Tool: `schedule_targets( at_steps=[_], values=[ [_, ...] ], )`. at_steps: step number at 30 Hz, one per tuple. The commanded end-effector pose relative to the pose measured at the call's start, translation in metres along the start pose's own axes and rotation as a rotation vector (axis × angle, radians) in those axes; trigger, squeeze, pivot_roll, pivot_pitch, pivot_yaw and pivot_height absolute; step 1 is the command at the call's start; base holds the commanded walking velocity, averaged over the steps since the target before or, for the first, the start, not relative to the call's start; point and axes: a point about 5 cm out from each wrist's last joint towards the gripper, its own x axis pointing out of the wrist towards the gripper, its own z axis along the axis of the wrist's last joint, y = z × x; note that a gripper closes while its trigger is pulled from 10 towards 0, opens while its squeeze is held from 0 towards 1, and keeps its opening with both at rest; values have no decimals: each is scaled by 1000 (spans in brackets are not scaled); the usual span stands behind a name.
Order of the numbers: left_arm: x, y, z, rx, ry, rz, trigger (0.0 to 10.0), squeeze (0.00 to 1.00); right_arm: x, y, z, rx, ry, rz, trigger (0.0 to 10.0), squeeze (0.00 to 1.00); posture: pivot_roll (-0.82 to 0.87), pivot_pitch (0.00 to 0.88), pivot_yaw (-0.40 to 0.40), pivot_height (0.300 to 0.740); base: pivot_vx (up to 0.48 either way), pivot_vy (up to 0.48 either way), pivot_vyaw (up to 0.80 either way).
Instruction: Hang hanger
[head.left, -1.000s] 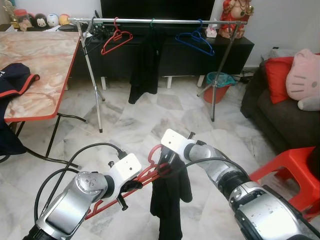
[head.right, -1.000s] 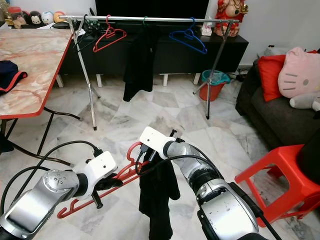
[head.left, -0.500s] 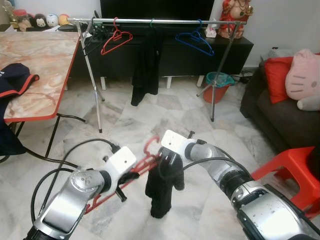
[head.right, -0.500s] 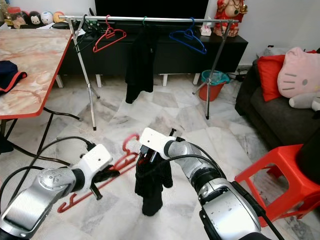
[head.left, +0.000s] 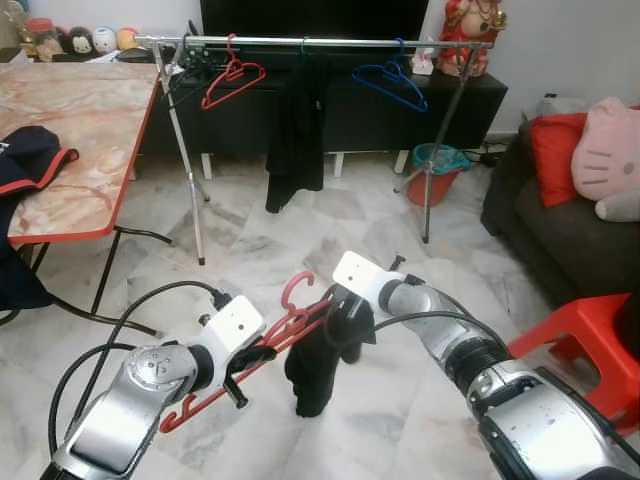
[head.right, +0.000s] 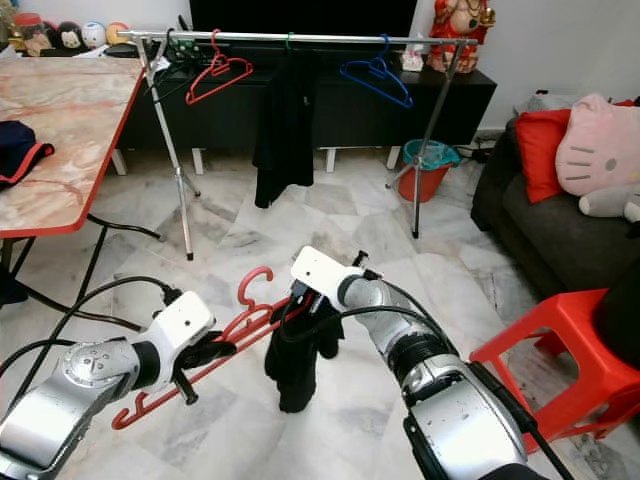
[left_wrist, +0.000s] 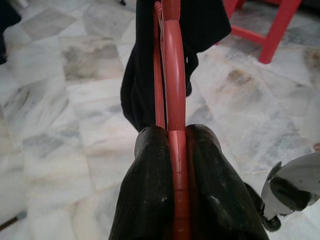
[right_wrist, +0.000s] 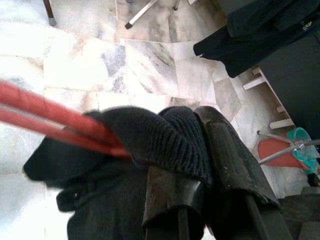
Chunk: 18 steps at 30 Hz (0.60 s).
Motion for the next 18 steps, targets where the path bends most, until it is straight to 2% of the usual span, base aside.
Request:
schedule_targets(
  at_steps=[1, 7, 12, 18],
  values=[
    [2, -6, 10, 22, -56, -41, 10000, 0, 0, -9, 10, 7, -45, -24, 10000, 0, 135, 0, -122, 740, 0, 0, 0],
    [8, -4, 8, 24, -28, -5, 10000, 0, 1, -5, 17, 9, -66, 2, 10000, 0, 134, 0, -123, 740, 0, 0, 0],
    [15, -17, 15, 2, -84, -74, 10000, 0, 3, 3, 27, 17, -117, 54, 10000, 0, 130, 0, -125, 740, 0, 0, 0],
    [22, -13, 10, 20, -30, -9, 10000, 0, 4, 8, 35, 23, -137, 84, 10000, 0, 130, 0, -126, 740, 0, 0, 0]
  ],
)
